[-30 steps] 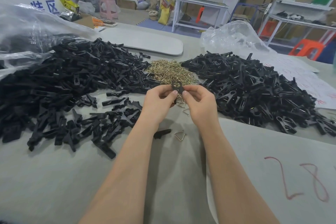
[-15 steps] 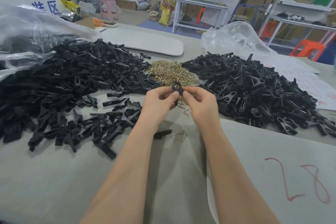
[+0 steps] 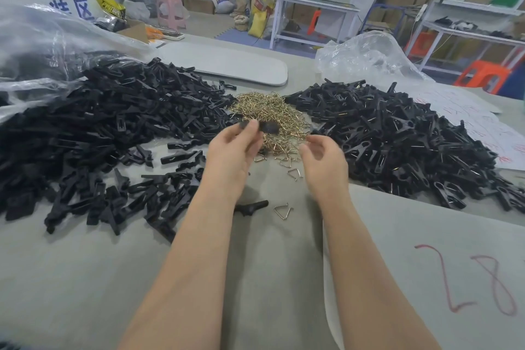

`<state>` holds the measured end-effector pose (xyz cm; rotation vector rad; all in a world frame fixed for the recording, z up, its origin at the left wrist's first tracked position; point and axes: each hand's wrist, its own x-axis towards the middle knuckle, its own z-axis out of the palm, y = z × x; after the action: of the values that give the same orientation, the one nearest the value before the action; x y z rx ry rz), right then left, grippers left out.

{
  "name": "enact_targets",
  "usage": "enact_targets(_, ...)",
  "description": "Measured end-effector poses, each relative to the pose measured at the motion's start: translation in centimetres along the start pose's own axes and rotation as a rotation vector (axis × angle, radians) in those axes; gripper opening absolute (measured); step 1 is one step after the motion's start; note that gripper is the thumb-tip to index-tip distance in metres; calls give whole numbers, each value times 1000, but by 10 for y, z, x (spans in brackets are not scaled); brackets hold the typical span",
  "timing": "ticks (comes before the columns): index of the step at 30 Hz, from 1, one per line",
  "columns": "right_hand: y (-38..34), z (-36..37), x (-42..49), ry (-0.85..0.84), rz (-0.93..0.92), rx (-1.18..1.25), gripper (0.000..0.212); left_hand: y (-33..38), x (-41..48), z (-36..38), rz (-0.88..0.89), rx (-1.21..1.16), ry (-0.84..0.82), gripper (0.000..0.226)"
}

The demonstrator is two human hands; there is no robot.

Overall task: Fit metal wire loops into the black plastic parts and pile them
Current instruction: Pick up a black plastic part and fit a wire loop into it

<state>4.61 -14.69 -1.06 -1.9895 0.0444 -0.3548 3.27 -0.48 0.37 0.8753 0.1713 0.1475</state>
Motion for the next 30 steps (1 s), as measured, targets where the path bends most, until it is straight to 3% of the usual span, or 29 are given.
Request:
enact_targets(2,10,7,-1,-110,-153,-404,40,6,2,-3,-58,-250,73,8)
enact_targets(5,14,22,-3,-320,-171,-703,40,9,1,-2,-109,-377,115,3)
enact_targets(11,6,24,-5,-289,-183,-596,17,9,0,-3,-164,-327,116,2)
enact_targets(16,5,24,-6,-266,-112,-642,33,8,0,-4,-192,-367,121,5)
enact_targets(19,6,23,-4,-236,-123,-669,20,9,-1,-3,-229,-401,90,5)
enact_targets(24,6,16,-4,-109,-105,-321,12,8,-2,-4,-263,-394,55,6)
enact_targets(30,1,3,-1,-70,-70,-32,20,3,1,-4,-301,-213,61,6)
